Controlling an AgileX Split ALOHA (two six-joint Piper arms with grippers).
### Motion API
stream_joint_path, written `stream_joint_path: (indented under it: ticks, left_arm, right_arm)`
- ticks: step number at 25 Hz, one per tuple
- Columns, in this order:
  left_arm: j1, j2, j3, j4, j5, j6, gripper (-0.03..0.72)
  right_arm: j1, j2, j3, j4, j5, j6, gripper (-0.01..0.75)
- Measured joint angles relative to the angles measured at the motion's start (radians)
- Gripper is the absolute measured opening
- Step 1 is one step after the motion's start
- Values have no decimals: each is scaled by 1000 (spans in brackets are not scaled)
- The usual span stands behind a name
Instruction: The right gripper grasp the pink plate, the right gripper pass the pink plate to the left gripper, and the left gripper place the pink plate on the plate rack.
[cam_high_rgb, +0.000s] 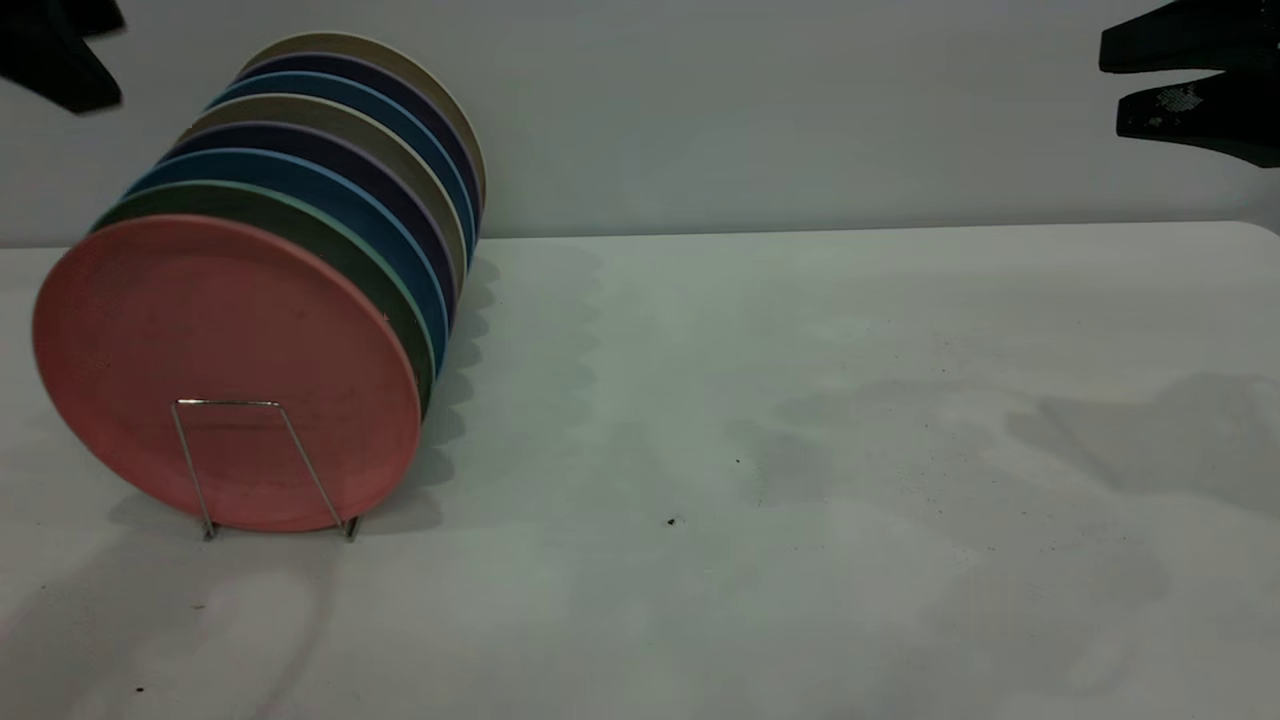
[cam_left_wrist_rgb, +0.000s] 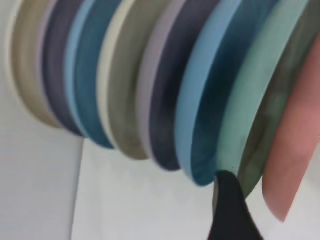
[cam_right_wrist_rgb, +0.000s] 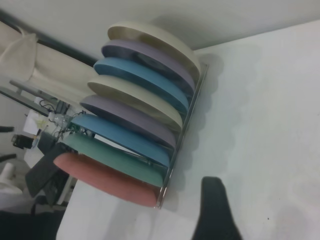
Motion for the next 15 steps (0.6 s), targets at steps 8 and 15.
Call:
stream_joint_path:
  ticks: [8,15]
  left_arm:
    - [0,-154,0,-91,37,-262,470]
    - [0,-293,0,-101,267,-669,470]
  right_arm:
    - [72,-202,0,-133,-3,127,517]
    - [107,-644,0,-441,36,415,503]
